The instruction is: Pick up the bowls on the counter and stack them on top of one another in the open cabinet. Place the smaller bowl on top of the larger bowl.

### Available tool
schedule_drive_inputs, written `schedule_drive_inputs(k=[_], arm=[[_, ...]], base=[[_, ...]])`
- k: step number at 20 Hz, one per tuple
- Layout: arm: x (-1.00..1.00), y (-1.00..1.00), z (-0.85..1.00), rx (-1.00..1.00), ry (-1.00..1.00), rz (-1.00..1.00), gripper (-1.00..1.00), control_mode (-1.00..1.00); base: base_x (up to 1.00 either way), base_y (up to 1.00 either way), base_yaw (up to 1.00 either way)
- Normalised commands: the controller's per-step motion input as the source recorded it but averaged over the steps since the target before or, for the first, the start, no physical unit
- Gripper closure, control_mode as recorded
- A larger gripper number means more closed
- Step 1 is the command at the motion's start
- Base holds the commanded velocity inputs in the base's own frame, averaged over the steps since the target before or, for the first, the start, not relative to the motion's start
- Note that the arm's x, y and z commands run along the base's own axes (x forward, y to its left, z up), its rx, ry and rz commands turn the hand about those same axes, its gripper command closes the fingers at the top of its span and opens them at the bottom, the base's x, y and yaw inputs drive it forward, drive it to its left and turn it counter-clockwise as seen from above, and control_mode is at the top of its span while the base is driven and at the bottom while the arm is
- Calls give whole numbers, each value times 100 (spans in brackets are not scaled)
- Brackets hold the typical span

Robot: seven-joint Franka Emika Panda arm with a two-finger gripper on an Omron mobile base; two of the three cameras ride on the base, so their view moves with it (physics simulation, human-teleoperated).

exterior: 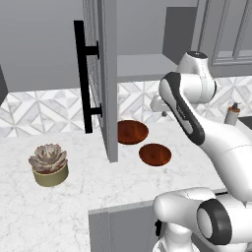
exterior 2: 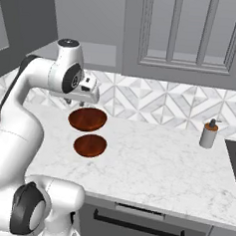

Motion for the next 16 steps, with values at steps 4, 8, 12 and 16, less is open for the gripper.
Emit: schedule_drive_inputs(k=[4,8,12,16], arm=[[-21,0,0,0,-2,0,-100,-100],[-49,-11,0,0,-7,-2,-100,-100],[-50,-20,-3,0,-5,-2,-100,-100],[-16,-32,-31,0,-2,0,-100,-100]], base=[[0,0,0],[0,0,0],[0,0,0],[0,0,0]])
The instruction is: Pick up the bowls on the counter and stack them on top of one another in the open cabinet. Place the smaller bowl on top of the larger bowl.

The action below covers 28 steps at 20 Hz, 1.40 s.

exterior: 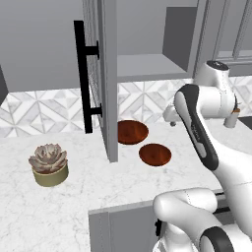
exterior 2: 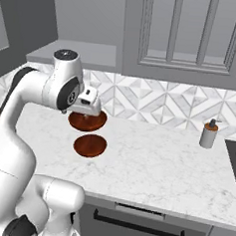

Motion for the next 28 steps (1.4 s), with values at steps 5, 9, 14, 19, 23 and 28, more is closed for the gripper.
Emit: schedule_drive_inputs(k=[5,9,14,19,23,28], arm=[[6,-22,-38,7,1,0,-100,-100],[21,-18,-43,12,3,0,-100,-100],[35,-20,-39,2,14,0,-100,-100],[40,-31,-38,0,16,0,-100,-100],[30,-31,-43,0,1,0,-100,-100],[36,-7,-54,0,-1,0,-100,-100]], base=[[0,0,0],[0,0,0],[0,0,0],[0,0,0],[0,0,0],[0,0,0]])
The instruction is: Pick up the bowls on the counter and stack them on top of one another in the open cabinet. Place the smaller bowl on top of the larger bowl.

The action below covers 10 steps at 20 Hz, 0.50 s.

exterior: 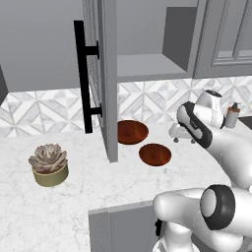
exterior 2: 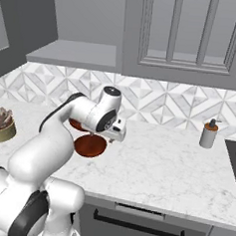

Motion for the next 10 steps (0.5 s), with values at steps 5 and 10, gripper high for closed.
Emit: schedule_drive_inputs(k=[5,10], arm=[[48,0,-49,0,0,0,-100,-100],[43,0,-36,0,0,0,-100,-100]], base=[[0,0,0],[0,0,0]])
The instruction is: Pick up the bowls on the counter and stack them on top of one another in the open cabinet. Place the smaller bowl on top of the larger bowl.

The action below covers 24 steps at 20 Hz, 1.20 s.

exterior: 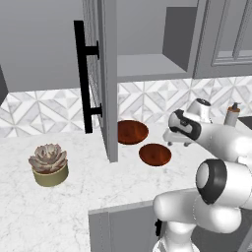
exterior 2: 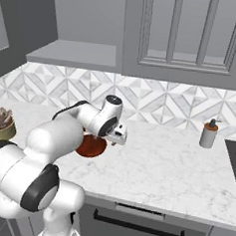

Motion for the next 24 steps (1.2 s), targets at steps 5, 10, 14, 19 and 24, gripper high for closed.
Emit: schedule_drive_inputs(k=[5,10,14,19,24], arm=[[42,0,-39,0,0,0,-100,-100],[14,0,-33,0,-1,0,-100,-100],[-4,16,-29,0,-5,0,-100,-100],[0,19,-33,0,-2,0,-100,-100],[0,11,-29,0,0,0,100,-100]], base=[[0,0,0],[0,0,0],[0,0,0],[0,0,0],[0,0,0]])
